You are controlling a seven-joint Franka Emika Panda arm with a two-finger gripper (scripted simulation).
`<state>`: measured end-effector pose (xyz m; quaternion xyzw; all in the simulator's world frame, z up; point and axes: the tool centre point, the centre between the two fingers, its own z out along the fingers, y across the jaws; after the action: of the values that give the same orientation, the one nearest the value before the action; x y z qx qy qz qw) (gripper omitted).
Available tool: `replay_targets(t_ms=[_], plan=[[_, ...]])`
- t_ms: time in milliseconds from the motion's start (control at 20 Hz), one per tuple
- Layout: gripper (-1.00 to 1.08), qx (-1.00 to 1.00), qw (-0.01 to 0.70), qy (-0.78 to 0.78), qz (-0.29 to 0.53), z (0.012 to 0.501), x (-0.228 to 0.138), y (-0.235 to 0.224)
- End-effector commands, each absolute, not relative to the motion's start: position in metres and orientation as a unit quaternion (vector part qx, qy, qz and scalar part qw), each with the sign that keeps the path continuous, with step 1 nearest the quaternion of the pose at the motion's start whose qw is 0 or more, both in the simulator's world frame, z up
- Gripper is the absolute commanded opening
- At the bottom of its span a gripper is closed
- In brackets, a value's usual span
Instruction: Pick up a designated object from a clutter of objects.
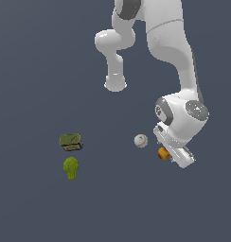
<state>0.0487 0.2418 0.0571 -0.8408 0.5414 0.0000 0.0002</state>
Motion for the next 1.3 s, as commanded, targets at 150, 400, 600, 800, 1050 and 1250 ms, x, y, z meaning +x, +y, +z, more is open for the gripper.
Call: replay_targets(t_ms=[150,400,600,800,1050,1250], plan=[[1.0,-0.84,0.0,0.542,0.0,0.036,0.048,0.242],[-1.0,-0.84,0.0,0.542,0.0,0.034,0.049,0.242],[-1.0,-0.84,0.0,0.542,0.0,0.034,0.049,0.242],[-1.0,-0.84,0.0,0.542,0.0,0.034,0.049,0.242],[-1.0,-0.84,0.0,0.542,0.0,0.037,0.048,0.24],[-1.0,-0.84,0.0,0.542,0.0,0.046,0.045,0.234]])
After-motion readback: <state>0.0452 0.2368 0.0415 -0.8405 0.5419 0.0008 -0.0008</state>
